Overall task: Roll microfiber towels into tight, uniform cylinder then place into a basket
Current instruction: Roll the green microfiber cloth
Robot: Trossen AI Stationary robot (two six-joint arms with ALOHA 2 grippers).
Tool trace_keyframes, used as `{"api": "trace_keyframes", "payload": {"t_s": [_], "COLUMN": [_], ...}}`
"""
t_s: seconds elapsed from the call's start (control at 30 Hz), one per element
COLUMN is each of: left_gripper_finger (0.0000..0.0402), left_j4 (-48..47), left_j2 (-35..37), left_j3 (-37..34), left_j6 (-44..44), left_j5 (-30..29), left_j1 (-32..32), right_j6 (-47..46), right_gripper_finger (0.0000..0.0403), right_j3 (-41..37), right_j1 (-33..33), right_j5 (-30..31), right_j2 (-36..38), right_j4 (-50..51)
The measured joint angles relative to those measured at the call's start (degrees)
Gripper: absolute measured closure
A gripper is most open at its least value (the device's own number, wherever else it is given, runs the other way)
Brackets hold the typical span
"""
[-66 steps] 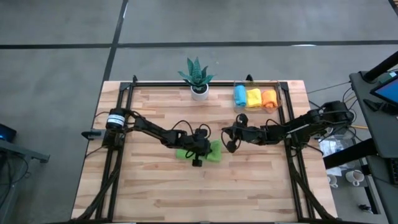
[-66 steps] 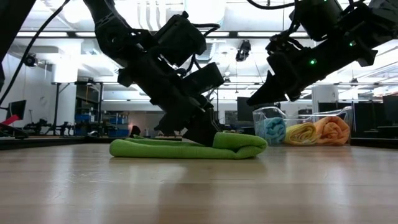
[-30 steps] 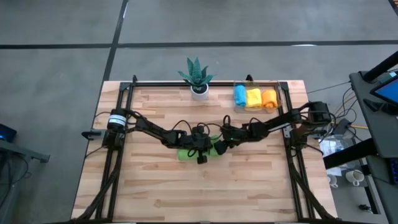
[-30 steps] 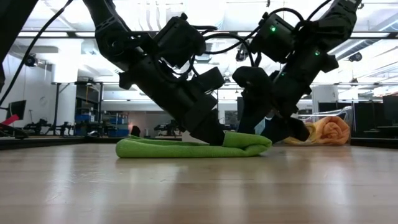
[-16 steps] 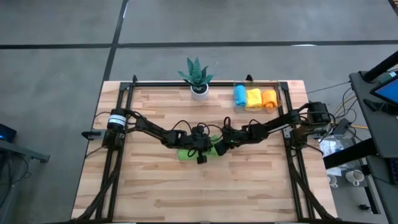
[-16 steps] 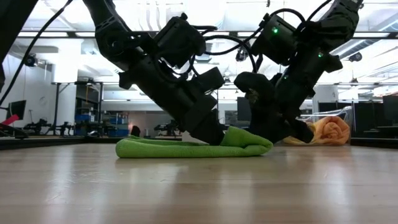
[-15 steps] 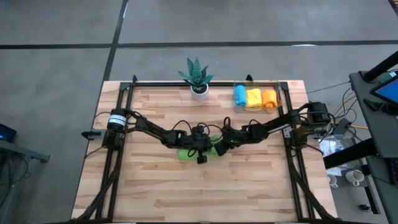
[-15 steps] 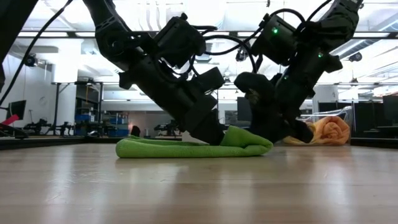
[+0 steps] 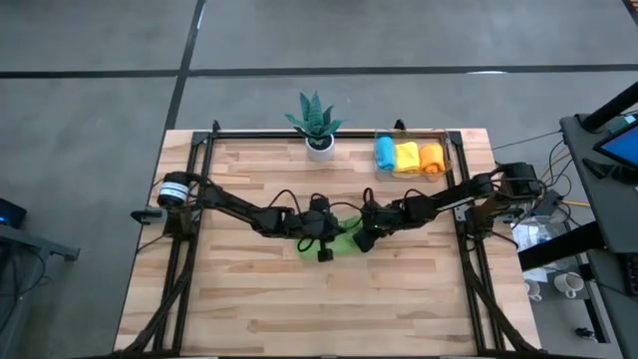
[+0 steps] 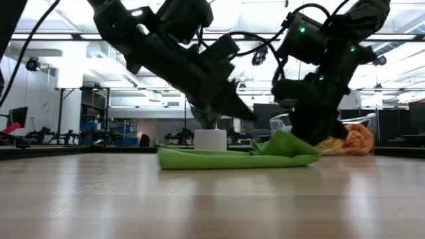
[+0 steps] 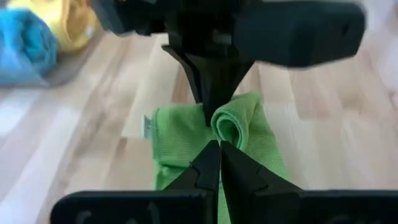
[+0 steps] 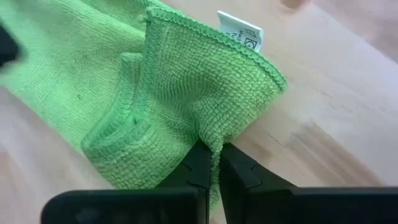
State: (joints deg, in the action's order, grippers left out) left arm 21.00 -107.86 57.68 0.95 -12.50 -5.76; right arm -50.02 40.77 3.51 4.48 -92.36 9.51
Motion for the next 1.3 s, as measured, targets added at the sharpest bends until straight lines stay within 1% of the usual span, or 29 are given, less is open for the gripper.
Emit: {"api": "trace_keyframes", "payload": {"t_s": [0.1,0.17,0.33,0.47,0.63,0.73,0.77,0.9,0.93,1.13,1.23,1.3], "left_gripper_finger": [0.0402,0.0402,0.0402,0.0402,0.0402,0.0402,0.0402,0.0402,0.0402,0.0402,0.0402,0.0402], "left_j4": [5.6,7.2,8.4,8.0,8.0,8.6,9.4,11.5,12.1,20.8,24.0,23.9], "left_j2": [-2.0,-4.5,-8.3,-10.7,-12.9,-12.4,-11.8,-10.3,-10.3,-12.2,-15.1,-17.0], "left_j3": [0.1,0.6,2.5,4.2,5.6,5.8,5.7,5.2,5.1,5.5,6.7,7.6], "left_j6": [0.0,0.0,0.2,0.2,0.1,-0.1,0.0,-0.2,-0.2,-2.1,-2.7,-2.8], "left_j5": [0.0,0.0,0.1,0.3,1.0,0.2,-0.9,-10.7,-11.6,-11.8,-8.7,-6.7], "left_j1": [0.3,0.6,0.9,0.9,0.9,0.9,0.8,0.8,0.8,1.2,1.6,1.7], "right_j6": [0.8,1.0,2.5,3.6,3.6,3.8,3.8,3.8,3.8,3.8,3.8,3.8], "right_gripper_finger": [0.0393,0.0393,0.0394,0.0394,0.0394,0.0394,0.0394,0.0394,0.0394,0.0394,0.0394,0.0394], "right_j3": [0.2,1.1,5.0,7.8,9.4,9.7,9.6,9.3,9.2,9.1,9.3,9.6], "right_j1": [0.0,0.0,0.0,0.0,0.0,0.0,0.0,0.0,0.0,0.0,0.0,0.0], "right_j5": [0.2,1.1,4.7,6.2,6.5,6.7,6.9,7.2,7.2,7.2,7.2,7.2], "right_j2": [1.6,2.1,3.0,3.0,3.0,2.5,2.4,2.3,2.3,2.3,2.3,2.3], "right_j4": [4.9,9.6,21.6,27.0,27.8,27.7,27.6,27.4,27.4,25.2,25.1,24.6]}}
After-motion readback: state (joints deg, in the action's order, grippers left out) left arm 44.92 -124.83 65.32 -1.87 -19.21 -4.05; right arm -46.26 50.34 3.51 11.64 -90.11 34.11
